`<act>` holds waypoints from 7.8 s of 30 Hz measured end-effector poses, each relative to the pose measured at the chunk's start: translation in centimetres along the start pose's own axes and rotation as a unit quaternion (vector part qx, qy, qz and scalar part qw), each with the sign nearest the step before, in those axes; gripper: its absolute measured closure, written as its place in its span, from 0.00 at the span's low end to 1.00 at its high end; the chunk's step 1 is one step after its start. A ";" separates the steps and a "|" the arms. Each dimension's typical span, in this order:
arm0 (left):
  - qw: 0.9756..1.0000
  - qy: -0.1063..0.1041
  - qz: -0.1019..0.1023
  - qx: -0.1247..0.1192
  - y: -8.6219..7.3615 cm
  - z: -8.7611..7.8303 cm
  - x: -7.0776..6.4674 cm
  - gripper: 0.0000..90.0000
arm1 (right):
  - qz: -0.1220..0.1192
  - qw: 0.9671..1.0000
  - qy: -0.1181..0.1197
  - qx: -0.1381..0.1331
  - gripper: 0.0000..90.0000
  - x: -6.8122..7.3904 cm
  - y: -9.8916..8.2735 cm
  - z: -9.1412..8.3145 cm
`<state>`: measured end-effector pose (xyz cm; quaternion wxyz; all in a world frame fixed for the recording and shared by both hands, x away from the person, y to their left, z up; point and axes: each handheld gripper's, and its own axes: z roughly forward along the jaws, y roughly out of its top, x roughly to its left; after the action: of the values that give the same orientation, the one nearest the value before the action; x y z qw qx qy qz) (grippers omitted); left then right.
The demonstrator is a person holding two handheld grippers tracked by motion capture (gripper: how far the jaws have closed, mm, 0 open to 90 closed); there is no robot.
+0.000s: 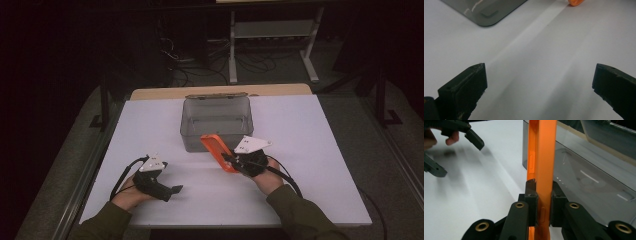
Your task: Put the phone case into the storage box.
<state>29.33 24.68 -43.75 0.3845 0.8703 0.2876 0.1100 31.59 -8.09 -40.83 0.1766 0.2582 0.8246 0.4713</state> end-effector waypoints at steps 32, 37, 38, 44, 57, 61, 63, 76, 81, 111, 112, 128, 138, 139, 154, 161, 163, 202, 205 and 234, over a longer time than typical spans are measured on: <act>1.000 0.001 0.005 0.001 0.1 -0.2 -0.1 0.00 | 0.039 0.999 0.026 0.002 0.88 -2.0 0.5 -1.9; 1.000 0.002 0.006 0.001 0.1 -0.2 -0.1 0.00 | 0.039 0.999 0.028 0.003 0.88 -2.2 0.6 -2.2; 1.000 0.002 0.006 0.000 0.1 -0.2 -0.1 0.00 | 0.039 0.999 0.029 0.004 0.88 -2.2 0.6 -2.2; 1.000 0.003 0.006 -0.001 0.1 -0.2 -0.1 0.00 | 0.040 0.999 0.034 0.006 0.88 -2.3 0.8 -2.5; 1.000 0.003 0.005 -0.004 0.1 -0.1 -0.1 0.00 | 0.042 0.998 0.037 0.006 0.88 -3.0 1.4 -3.2; 1.000 0.002 0.005 -0.004 0.1 -0.2 -0.1 0.00 | 0.045 0.998 0.038 0.005 0.88 -3.1 1.6 -3.4; 1.000 0.002 0.006 -0.004 0.1 -0.2 -0.2 0.00 | 0.044 0.998 0.038 0.006 0.88 -3.1 1.7 -3.5; 1.000 0.002 0.004 -0.005 0.1 0.0 -0.3 0.00 | 0.044 0.998 0.035 0.006 0.88 -3.8 2.6 -4.2; 1.000 0.002 0.005 -0.002 0.1 0.0 -0.2 0.00 | 0.046 0.998 0.033 0.005 0.88 -4.1 3.1 -4.5; 1.000 0.003 0.000 0.000 0.0 0.0 -0.3 0.00 | 0.054 0.998 0.012 -0.023 0.88 -6.4 6.6 -5.5; 1.000 0.003 0.000 -0.001 0.0 0.0 -0.3 0.00 | 0.053 0.998 0.011 -0.023 0.88 -6.6 6.8 -5.5; 1.000 0.003 0.003 -0.002 0.1 0.0 -0.3 0.00 | 0.054 0.998 -0.013 -0.022 0.88 -8.2 9.5 -5.0; 1.000 0.004 0.004 -0.004 0.1 0.0 -0.3 0.00 | 0.059 0.998 -0.026 -0.019 0.88 -9.1 10.6 -4.2; 1.000 0.004 0.004 -0.003 0.1 0.0 -0.3 0.00 | 0.060 0.998 -0.027 -0.019 0.88 -9.2 10.7 -4.1; 1.000 0.003 0.003 -0.004 0.0 0.0 -0.3 0.00 | 0.068 0.997 -0.036 -0.008 0.88 -10.2 10.8 -3.2; 1.000 0.002 0.004 -0.002 0.0 0.1 -0.4 0.00 | 0.069 0.997 -0.036 0.005 0.88 -10.4 10.7 -2.5; 1.000 0.002 0.004 -0.002 0.0 0.1 -0.4 0.00 | 0.071 0.997 -0.036 0.009 0.88 -10.5 10.6 -2.3; 1.000 0.012 0.001 -0.017 0.2 0.2 -0.1 0.00 | 0.106 0.982 -0.069 0.138 0.88 -11.7 12.0 2.1; 1.000 0.015 0.002 -0.017 0.2 0.3 -0.1 0.00 | 0.115 0.980 -0.072 0.149 0.88 -11.8 11.8 2.3; 1.000 0.017 -0.004 -0.016 -0.1 0.1 0.0 0.00 | 0.148 0.956 -0.067 0.243 0.88 -12.7 10.8 5.6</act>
<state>29.29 24.64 -43.91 0.3935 0.8610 0.2958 0.1281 47.62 -7.23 -33.63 0.0916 0.4435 0.8531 0.2590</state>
